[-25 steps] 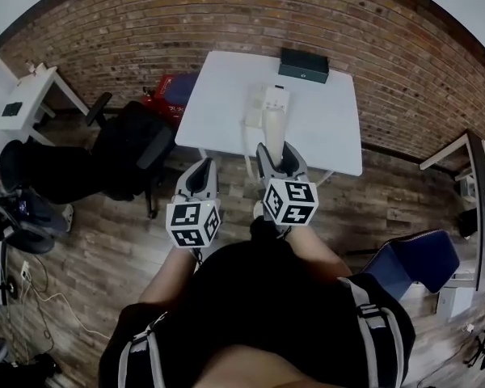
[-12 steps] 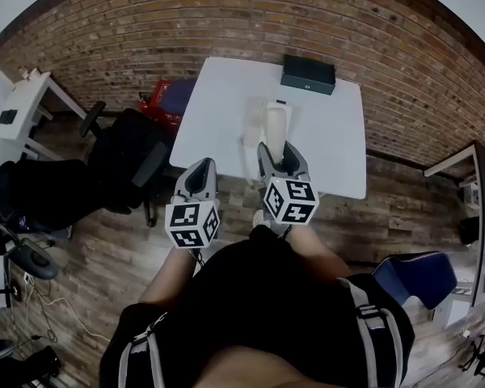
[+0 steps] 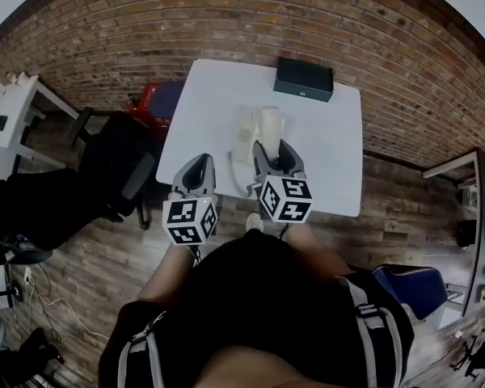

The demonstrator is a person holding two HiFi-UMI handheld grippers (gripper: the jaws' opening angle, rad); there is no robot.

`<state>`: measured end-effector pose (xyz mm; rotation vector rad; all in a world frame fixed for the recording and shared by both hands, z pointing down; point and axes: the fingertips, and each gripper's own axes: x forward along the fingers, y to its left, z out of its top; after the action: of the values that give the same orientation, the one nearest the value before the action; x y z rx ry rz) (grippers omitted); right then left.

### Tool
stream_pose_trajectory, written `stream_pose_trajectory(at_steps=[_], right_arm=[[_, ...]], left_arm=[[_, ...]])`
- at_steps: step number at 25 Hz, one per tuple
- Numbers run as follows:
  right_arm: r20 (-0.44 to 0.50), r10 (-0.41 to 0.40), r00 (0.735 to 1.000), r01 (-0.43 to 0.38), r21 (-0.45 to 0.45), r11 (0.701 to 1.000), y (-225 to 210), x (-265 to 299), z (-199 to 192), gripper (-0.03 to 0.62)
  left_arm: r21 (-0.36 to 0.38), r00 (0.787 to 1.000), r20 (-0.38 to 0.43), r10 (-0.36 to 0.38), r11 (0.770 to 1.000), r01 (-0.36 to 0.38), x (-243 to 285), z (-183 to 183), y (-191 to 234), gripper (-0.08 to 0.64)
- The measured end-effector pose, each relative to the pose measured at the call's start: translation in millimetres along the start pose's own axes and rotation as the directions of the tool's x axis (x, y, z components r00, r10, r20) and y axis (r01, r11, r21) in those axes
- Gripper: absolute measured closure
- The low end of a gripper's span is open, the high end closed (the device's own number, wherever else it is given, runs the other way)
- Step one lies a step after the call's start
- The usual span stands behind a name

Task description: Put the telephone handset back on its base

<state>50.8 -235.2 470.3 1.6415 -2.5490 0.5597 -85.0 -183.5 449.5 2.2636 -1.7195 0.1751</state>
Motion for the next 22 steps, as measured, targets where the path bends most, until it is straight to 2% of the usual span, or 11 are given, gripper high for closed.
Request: stream_pose_trajectory(at_steps=[12,17,22], right_arm=[[-0.060,0.047,0.997,-0.045,0.037,0.998,-42,74,9,0.390],[-0.089,0.015,0.996,-0.009,0.064,0.998,-48,88,0,0.390],[-0.101,-0.049,0.994,0.060,0.110,0.992,-50,100,-8,0.390]], left_arm=[[-0.016,0.999,-0.038,0.027,0.999,-0.028,81,9,1,0.548],[-0.027,0.998,-0.056,0.023,0.999,-0.025,95,5,18,0.548],[-0.010,0.997,-0.070,-0.042,0.999,0.041,111,8,34,0.548]])
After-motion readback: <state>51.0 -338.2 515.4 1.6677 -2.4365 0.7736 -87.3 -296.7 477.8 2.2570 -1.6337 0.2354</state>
